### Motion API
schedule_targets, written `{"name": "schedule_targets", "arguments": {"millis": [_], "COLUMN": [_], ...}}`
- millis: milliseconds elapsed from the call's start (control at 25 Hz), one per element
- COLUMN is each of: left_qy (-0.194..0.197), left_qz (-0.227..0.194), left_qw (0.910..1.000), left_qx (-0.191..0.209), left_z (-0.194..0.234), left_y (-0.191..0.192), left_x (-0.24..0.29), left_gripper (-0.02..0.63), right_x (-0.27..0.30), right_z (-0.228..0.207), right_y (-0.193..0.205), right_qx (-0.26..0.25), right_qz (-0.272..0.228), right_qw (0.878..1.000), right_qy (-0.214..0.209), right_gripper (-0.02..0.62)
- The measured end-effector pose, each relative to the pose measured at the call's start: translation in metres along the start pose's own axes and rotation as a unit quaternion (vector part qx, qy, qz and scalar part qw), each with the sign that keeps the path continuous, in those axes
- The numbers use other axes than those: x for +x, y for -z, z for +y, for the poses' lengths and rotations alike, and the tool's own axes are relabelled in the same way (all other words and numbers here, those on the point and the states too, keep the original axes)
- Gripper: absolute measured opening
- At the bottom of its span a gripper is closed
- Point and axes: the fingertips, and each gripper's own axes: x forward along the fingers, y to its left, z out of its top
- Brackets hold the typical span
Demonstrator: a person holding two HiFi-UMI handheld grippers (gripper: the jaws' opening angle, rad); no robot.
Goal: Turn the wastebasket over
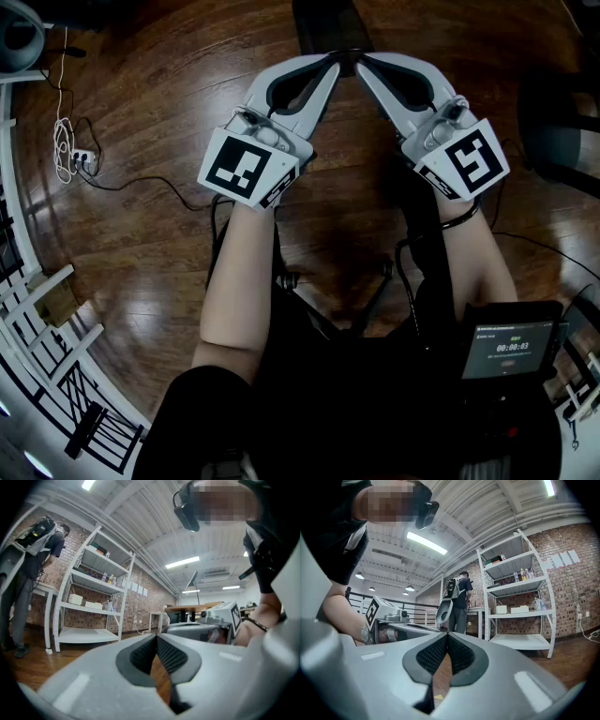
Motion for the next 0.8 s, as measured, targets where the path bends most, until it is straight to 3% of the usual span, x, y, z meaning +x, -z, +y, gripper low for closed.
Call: {"name": "schedule_targets", "arguments": {"millis": [560, 800], "left_qy": [-0.002, -0.026], "left_qz": [0.007, 0.01], "left_qw": [0.9999, 0.9996], "left_qx": [0.008, 0.0], "left_z": [0.002, 0.08], "left_y": [-0.006, -0.012], "left_x": [-0.002, 0.051], "left_gripper": [0.003, 0.003], "right_x": [0.003, 0.062], "right_z": [-0.003, -0.078], "right_y": [-0.003, 0.003], "right_qx": [-0.001, 0.008], "right_qz": [-0.002, 0.0], "right_qw": [1.0, 1.0], "right_qy": [0.0, -0.021], "right_gripper": [0.011, 0.009]}}
